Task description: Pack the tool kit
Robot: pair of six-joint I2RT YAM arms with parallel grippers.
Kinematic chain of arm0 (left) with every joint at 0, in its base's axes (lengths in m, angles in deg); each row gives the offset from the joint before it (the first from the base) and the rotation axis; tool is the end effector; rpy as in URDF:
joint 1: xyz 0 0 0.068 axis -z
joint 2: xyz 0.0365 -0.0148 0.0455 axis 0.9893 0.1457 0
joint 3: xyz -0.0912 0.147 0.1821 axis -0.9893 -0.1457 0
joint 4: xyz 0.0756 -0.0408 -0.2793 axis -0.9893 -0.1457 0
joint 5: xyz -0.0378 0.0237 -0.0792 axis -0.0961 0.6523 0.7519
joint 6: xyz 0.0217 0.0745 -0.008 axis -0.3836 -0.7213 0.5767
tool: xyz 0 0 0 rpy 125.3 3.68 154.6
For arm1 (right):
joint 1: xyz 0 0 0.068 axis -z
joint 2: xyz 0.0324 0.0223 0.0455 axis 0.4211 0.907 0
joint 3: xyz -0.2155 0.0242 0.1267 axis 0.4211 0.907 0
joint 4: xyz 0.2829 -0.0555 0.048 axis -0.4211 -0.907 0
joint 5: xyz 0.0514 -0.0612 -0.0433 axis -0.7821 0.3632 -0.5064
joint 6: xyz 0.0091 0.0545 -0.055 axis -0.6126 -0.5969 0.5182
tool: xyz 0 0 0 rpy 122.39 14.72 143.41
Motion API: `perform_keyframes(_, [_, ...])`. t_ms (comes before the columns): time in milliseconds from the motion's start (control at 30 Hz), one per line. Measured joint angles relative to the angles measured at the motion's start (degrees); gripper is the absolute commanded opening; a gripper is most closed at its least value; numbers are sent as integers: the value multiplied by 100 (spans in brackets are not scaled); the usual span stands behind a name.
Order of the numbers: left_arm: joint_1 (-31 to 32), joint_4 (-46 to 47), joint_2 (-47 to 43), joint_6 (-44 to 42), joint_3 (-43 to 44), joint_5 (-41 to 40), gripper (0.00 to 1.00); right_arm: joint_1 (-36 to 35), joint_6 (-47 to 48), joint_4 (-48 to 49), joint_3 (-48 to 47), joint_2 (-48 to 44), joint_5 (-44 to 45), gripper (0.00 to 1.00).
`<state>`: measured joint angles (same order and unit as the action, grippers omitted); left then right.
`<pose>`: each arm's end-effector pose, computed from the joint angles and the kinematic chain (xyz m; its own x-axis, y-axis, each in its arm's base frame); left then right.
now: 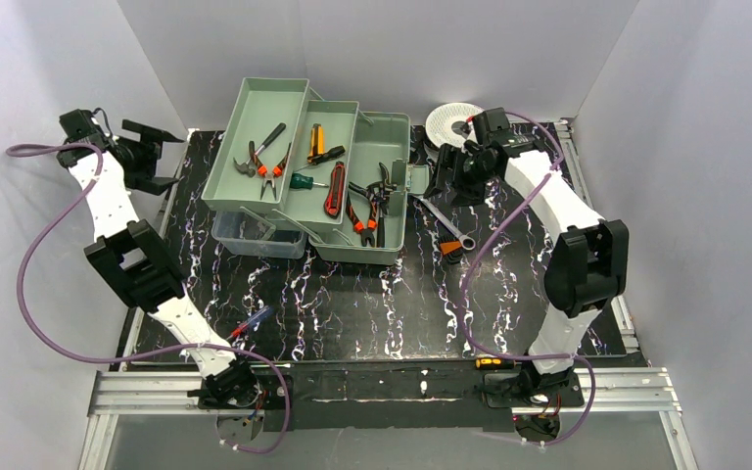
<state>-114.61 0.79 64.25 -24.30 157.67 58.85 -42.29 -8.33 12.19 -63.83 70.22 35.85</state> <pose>0.4246 0.2361 0.3110 -0.2719 -0.9349 -0.2282 -0.5502 0.3455 -0.7602 0.4087 0.1487 0.2554 -0.8916 0.1808 -0.4152 -0.0480 0.8740 0.4836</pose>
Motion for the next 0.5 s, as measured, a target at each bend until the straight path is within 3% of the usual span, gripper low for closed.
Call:
perform_keyframes(300, [11,164,83,39,-581,717,85,4,-15,160,149,505,-616,73])
perform_keyframes(500, [66,162,713,17,-780,839,77,4,-155,356,334,505,-815,72])
